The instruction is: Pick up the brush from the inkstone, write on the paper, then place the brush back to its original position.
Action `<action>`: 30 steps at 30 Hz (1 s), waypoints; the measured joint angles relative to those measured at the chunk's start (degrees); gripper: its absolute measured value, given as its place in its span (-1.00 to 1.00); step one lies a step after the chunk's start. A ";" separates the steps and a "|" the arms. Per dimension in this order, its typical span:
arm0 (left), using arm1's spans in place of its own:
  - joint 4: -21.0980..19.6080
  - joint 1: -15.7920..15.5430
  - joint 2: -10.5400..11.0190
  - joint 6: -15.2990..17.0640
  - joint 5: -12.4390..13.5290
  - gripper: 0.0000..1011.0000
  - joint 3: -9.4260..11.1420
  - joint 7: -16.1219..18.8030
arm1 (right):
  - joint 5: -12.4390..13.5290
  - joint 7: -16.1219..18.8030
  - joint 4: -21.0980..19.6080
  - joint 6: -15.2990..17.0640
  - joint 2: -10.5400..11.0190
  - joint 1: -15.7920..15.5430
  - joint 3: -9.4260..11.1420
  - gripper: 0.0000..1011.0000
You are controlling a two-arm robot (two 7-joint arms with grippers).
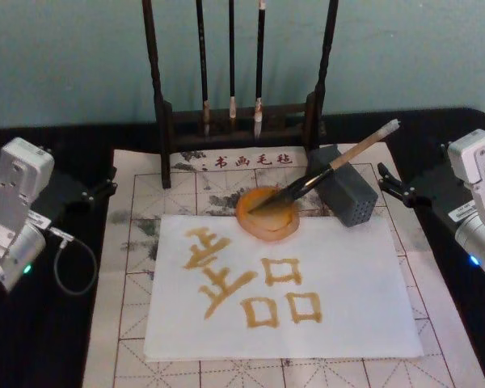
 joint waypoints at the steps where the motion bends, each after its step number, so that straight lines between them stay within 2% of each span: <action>1: 0.01 0.00 0.00 0.00 0.00 0.98 0.00 0.00 | 0.00 0.00 0.00 0.00 0.00 0.00 0.00 0.98; 30: 0.00 0.00 0.00 0.00 0.00 0.98 0.00 0.00 | 0.00 0.00 0.00 0.00 0.00 0.00 0.00 0.98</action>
